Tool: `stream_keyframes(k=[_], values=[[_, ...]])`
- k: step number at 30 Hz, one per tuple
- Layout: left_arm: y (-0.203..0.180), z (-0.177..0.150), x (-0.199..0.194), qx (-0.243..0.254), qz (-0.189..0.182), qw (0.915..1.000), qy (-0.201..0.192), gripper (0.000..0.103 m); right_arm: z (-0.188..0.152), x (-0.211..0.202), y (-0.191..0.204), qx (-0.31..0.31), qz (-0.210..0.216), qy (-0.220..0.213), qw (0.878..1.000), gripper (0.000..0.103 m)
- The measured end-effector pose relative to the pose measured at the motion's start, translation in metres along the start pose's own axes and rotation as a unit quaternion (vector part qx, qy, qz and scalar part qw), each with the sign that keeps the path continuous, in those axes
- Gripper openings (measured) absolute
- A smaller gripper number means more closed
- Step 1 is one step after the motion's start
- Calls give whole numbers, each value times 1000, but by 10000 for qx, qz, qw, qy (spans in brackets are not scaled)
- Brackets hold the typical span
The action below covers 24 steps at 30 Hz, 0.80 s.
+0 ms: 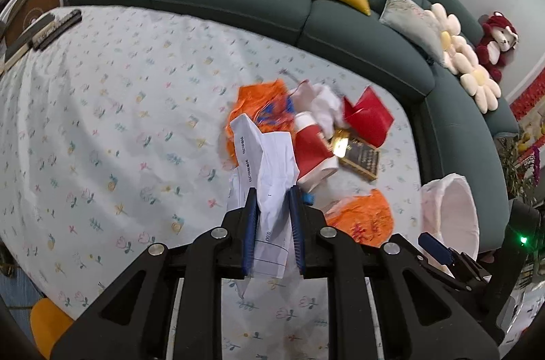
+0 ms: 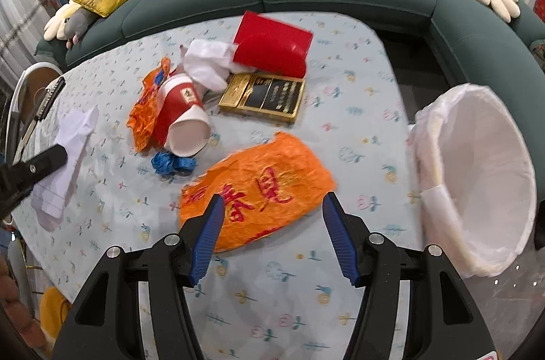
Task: Collect trash
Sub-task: 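Grasp the orange bag with red characters using the right gripper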
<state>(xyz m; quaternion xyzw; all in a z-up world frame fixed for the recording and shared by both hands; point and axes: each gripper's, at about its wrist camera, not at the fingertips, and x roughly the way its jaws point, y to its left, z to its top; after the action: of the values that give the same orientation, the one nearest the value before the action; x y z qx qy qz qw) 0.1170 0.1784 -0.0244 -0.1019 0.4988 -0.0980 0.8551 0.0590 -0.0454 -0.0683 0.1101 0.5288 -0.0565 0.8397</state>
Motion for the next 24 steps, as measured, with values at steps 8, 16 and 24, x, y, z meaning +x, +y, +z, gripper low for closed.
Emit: stream_keyframes(k=[8, 16, 24], values=[[9, -11, 25, -16, 129, 9997, 219, 18, -4, 35, 11, 523, -31, 265, 9983, 74], [9, -14, 44, 45, 144, 9993, 353, 18, -6, 71, 17, 1185, -79, 588, 9912, 81], [-1, -16, 53, 123, 91, 9989, 437, 18, -7, 70, 24, 946, -160, 412, 9945, 49]])
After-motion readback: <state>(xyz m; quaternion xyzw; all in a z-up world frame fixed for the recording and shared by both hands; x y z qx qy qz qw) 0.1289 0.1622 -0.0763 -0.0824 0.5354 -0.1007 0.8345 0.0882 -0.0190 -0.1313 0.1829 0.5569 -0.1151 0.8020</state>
